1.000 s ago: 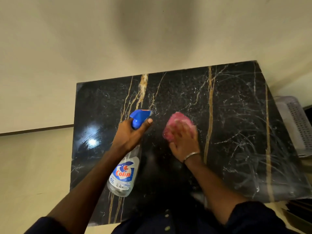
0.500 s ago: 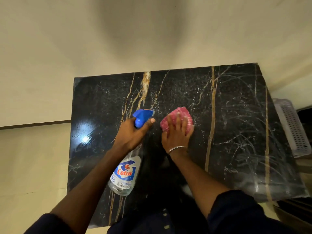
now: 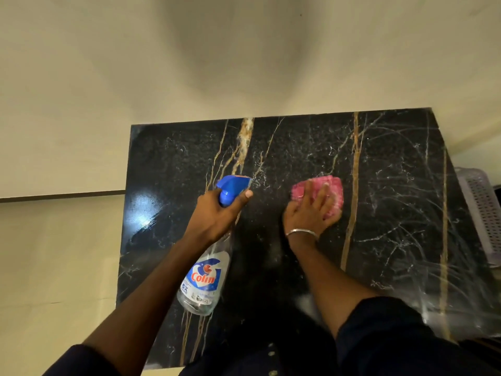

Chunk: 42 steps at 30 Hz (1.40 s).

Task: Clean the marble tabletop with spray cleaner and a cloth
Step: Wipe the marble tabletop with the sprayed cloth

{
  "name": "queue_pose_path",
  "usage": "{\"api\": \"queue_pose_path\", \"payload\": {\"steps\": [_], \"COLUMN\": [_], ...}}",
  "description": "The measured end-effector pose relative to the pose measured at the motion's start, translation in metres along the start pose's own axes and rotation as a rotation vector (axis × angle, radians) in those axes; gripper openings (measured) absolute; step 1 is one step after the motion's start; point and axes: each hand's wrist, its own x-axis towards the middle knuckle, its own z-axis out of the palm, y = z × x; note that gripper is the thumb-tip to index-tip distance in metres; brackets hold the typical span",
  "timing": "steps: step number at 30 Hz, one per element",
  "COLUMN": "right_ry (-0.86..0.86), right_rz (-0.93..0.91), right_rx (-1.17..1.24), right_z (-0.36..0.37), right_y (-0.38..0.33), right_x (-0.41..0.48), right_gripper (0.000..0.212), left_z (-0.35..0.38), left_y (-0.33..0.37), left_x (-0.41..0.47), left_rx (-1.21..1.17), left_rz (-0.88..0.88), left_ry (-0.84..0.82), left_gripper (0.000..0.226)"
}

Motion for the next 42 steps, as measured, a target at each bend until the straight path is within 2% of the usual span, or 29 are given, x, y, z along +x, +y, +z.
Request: {"api": "queue_pose_path", "payload": {"steps": [5, 7, 9, 11, 14, 17, 19, 21, 25, 27, 29, 32, 34, 37, 39, 42], "right_ry": [-0.104, -0.132, -0.123, -0.075, -0.013, 0.013, 0.019, -0.013, -0.107, -0.104, -0.072, -0.034, -0.05, -0.059, -0.112, -0.183], "right_rz": [-0.631, -0.785, -0.858, -0.759, -0.447, -0.143, -0.015, -0.104, -0.598, -0.715, -0.646, -0.277, -0.093, 0.085, 0.038, -0.232], "right_rx": [-0.134, -0.184, -0.243, -0.23, -0.16, -0.077, -0.028, -0.03, -0.184, -0.23, -0.237, -0.158, -0.137, -0.056, -0.012, -0.022], "right_z": [0.024, 0.019, 0.011, 0.001, -0.014, -0.013, -0.007, 0.004, 0.019, 0.017, 0.012, 0.0, -0.004, -0.001, 0.006, 0.021], "right_y": [-0.045, -0.04, -0.02, 0.013, 0.051, 0.035, 0.002, -0.028, -0.057, -0.047, -0.027, -0.005, -0.01, -0.049, -0.086, -0.132], "right_x": [-0.024, -0.015, 0.005, 0.029, 0.054, 0.053, 0.041, 0.027, 0.012, 0.024, 0.042, 0.07, 0.077, 0.071, 0.054, 0.02], "right_gripper": [0.07, 0.07, 0.071, 0.073, 0.07, 0.07, 0.071, 0.072, 0.071, 0.072, 0.073, 0.073, 0.075, 0.079, 0.08, 0.081], "left_z": [-0.002, -0.004, -0.007, -0.006, -0.004, -0.001, -0.001, 0.0, -0.001, -0.003, -0.005, -0.006, -0.006, -0.005, -0.004, -0.008], "left_y": [0.001, 0.002, 0.001, 0.0, -0.004, -0.006, -0.006, -0.005, -0.007, -0.01, -0.013, -0.016, -0.015, -0.014, -0.012, -0.011], "left_x": [0.004, 0.007, 0.011, 0.015, 0.02, 0.023, 0.024, 0.025, 0.025, 0.028, 0.031, 0.036, 0.038, 0.042, 0.044, 0.046], "left_rx": [0.019, 0.011, -0.002, -0.008, 0.0, 0.007, 0.005, 0.009, 0.029, 0.035, 0.014, 0.0, 0.011, 0.024, 0.011, -0.003], "left_rz": [-0.007, -0.008, 0.001, 0.002, -0.004, -0.006, -0.007, -0.012, -0.031, -0.044, -0.054, -0.063, -0.055, -0.055, -0.07, -0.094], "left_ry": [0.044, 0.038, 0.025, -0.001, -0.017, -0.025, -0.02, -0.001, 0.018, 0.026, 0.011, -0.014, -0.012, 0.025, 0.046, 0.094], "left_gripper": [0.039, 0.037, 0.035, 0.033, 0.033, 0.033, 0.031, 0.031, 0.033, 0.037, 0.038, 0.038, 0.04, 0.038, 0.041, 0.049]}}
